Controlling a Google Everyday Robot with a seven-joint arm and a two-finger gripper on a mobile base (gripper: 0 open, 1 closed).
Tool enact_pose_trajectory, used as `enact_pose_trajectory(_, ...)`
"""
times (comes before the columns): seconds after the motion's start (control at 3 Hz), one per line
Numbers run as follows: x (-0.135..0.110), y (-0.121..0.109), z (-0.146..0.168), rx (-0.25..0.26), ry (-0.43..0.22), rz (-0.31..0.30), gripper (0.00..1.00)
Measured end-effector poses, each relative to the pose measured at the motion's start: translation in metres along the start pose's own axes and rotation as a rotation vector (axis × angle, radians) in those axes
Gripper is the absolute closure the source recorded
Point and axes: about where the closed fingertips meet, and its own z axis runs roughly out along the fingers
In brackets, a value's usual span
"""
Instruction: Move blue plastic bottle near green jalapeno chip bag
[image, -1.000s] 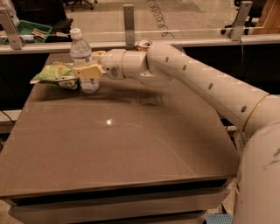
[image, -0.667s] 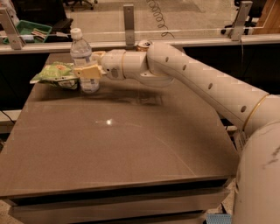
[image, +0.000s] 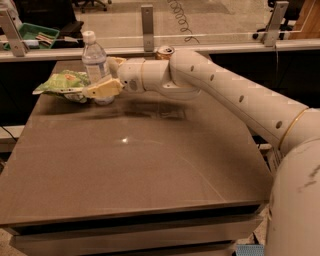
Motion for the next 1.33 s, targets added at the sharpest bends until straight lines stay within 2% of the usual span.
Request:
enact_pose_trajectory(0.33,-0.001,0.009,-0.015,-0.013,0.004,-0.011,0.00)
enact_pose_trajectory(0.67,-0.004,0.022,-0.046,-0.003,0.007,-0.013,0.00)
enact_pose_trajectory(1.0,-0.002,0.042,-0.099,0.034,0.031,-0.007,0.00)
enact_pose_trajectory(1.33,0.001,0.054,-0.165,0.109,0.051,0.000,0.00)
